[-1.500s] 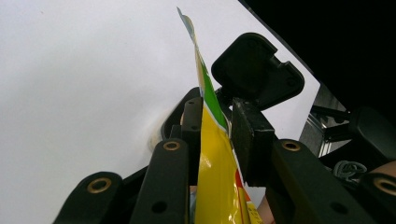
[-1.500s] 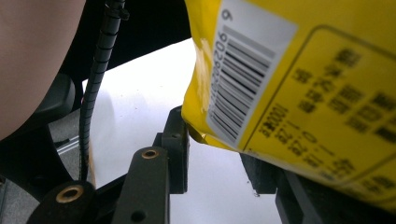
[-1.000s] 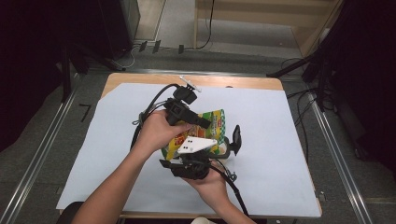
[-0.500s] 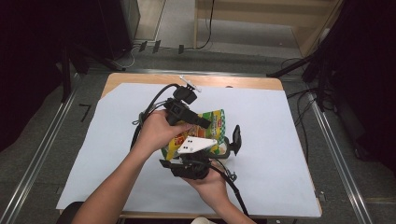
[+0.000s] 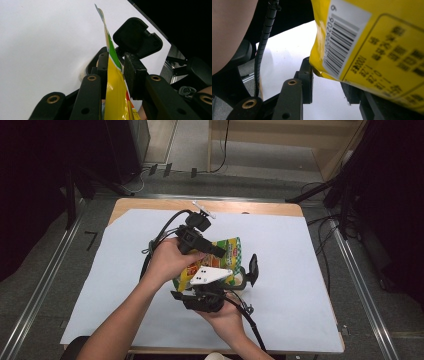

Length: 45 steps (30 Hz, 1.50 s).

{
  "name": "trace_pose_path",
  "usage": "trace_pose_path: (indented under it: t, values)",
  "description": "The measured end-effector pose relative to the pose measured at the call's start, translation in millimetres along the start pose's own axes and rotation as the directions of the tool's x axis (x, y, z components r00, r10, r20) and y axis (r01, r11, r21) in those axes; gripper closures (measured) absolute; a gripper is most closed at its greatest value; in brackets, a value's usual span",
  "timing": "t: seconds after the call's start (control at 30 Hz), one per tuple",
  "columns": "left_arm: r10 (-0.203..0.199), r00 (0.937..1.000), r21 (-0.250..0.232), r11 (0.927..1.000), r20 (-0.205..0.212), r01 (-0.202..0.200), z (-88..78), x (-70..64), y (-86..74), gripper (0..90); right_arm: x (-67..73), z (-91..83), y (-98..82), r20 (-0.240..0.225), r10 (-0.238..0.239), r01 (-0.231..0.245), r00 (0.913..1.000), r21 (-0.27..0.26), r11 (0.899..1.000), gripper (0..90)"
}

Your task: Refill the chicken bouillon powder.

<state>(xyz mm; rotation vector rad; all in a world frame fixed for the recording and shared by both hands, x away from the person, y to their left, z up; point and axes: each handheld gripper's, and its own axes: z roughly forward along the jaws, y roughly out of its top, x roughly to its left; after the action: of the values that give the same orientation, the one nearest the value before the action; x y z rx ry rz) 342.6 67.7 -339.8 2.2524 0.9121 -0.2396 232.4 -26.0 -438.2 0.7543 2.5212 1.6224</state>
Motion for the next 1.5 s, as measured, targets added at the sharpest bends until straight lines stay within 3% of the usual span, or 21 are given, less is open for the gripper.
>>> trace_pose_path:
  t: [0.4, 1.0, 1.5]
  values:
    - [0.011, 0.9999, 0.005, 0.9999, -0.007, -0.011, 0.9, -4.5, 0.6, 75.8, 0.4, -0.5, -0.9, 0.001, 0.007, -0.007, 1.0, -0.005, 1.0, 66.9]
    - [-0.025, 0.9996, 0.026, 0.9994, 0.017, 0.024, 5.8, 1.8, 4.6, 75.7, 0.4, -3.3, -1.2, 0.009, 0.019, -0.019, 0.9998, -0.003, 1.0, 66.3]
    - [-0.013, 0.9998, 0.027, 0.9996, 0.017, 0.013, 6.8, -0.2, 5.6, 75.7, -0.2, -4.7, -1.9, 0.015, 0.017, -0.017, 0.9997, -0.004, 1.0, 66.4]
